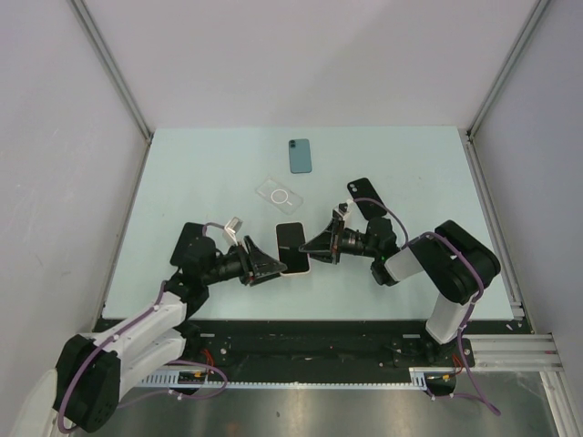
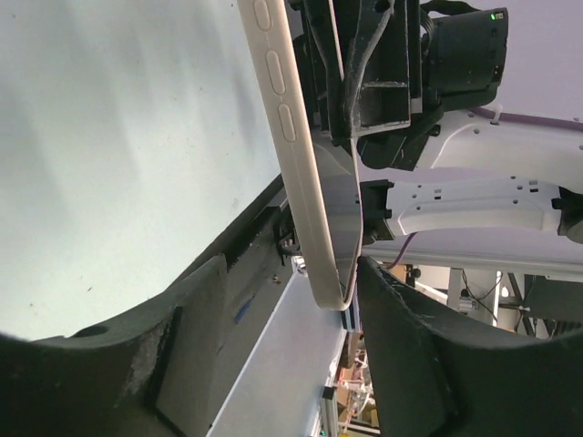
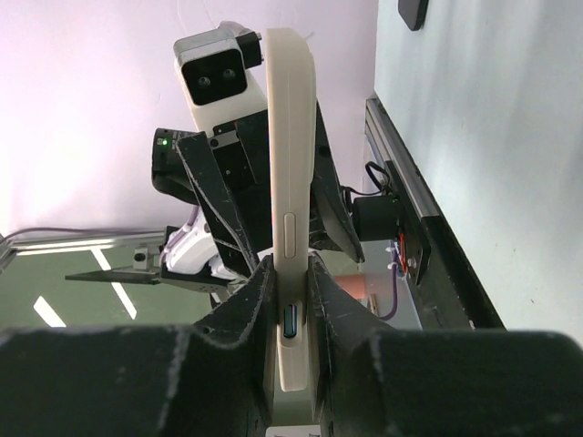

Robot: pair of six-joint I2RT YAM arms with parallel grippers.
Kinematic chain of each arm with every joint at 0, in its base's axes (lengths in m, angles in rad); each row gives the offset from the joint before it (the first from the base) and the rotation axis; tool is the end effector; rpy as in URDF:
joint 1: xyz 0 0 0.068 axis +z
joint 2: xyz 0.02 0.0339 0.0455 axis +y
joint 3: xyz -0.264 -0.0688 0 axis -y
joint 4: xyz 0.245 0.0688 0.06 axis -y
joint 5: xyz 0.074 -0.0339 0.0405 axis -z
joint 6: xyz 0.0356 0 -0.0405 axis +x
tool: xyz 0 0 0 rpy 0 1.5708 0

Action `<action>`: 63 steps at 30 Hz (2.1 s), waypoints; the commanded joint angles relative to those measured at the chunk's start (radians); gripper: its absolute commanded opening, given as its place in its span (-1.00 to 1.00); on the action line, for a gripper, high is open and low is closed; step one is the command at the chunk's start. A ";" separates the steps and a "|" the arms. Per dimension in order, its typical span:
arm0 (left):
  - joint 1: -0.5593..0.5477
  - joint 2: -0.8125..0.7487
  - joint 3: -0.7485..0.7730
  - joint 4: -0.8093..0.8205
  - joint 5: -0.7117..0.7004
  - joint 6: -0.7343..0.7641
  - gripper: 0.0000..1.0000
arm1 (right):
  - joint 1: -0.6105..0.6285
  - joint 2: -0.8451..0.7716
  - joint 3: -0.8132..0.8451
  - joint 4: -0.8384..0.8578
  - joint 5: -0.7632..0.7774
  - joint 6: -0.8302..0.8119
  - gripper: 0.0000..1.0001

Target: Put the phone into the phone case

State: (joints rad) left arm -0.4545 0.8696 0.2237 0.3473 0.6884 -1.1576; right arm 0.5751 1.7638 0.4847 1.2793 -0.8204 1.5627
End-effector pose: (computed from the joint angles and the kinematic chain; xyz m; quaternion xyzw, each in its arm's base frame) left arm 0.1504 -0.0987 0.1858 -0.0726 0.7800 -0.5914 0.1913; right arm 0.2349 0.1833 0.1552 0.0590 0.7046 0.7042 0.0648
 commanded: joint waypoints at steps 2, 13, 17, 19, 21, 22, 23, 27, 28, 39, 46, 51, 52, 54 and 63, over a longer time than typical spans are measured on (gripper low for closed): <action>-0.006 0.015 0.094 -0.085 -0.033 0.122 0.30 | 0.017 -0.013 0.032 0.318 -0.028 0.002 -0.90; -0.001 0.111 0.147 -0.123 -0.049 0.187 -0.07 | 0.028 -0.020 -0.017 0.313 -0.022 -0.021 -0.97; 0.008 0.106 0.138 -0.133 -0.050 0.202 -0.44 | 0.029 -0.018 -0.026 0.302 -0.033 -0.033 -0.97; 0.010 0.104 0.137 -0.133 -0.050 0.205 -0.50 | 0.028 -0.020 -0.031 0.302 -0.036 -0.042 -0.98; 0.008 0.105 0.146 -0.142 -0.050 0.210 -0.36 | 0.031 -0.020 -0.040 0.301 -0.034 -0.050 -0.97; 0.010 0.108 0.151 -0.155 -0.058 0.223 -0.18 | 0.029 -0.018 -0.044 0.301 -0.033 -0.052 -0.97; 0.013 0.105 0.158 -0.197 -0.078 0.236 -0.03 | 0.028 -0.018 -0.052 0.299 -0.031 -0.052 -0.97; 0.031 0.091 0.167 -0.237 -0.112 0.271 0.36 | 0.031 -0.026 -0.064 0.298 -0.034 -0.056 -0.97; 0.039 0.091 0.164 -0.234 -0.112 0.274 0.37 | 0.035 -0.026 -0.064 0.298 -0.039 -0.056 -0.97; 0.082 0.167 0.177 -0.146 -0.073 0.260 0.23 | 0.066 -0.052 -0.089 0.290 -0.045 -0.073 -0.96; 0.096 0.129 0.226 -0.384 -0.216 0.346 0.51 | 0.046 -0.151 -0.083 -0.143 0.033 -0.384 -1.00; 0.096 0.060 0.275 -0.500 -0.298 0.409 0.88 | 0.019 -0.276 0.000 -0.688 0.176 -0.659 -0.98; 0.097 0.042 0.284 -0.548 -0.318 0.421 0.89 | 0.014 -0.286 0.014 -0.746 0.196 -0.724 -0.95; 0.097 0.023 0.302 -0.586 -0.374 0.443 0.93 | -0.015 -0.297 0.034 -0.839 0.219 -0.756 -0.95; 0.103 0.009 0.299 -0.622 -0.406 0.460 0.94 | -0.080 -0.167 0.037 -0.776 0.167 -0.739 -0.93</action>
State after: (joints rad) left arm -0.3607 0.8761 0.4980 -0.2409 0.3183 -0.7277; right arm 0.5007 1.5414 0.4831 0.4686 -0.6254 0.8501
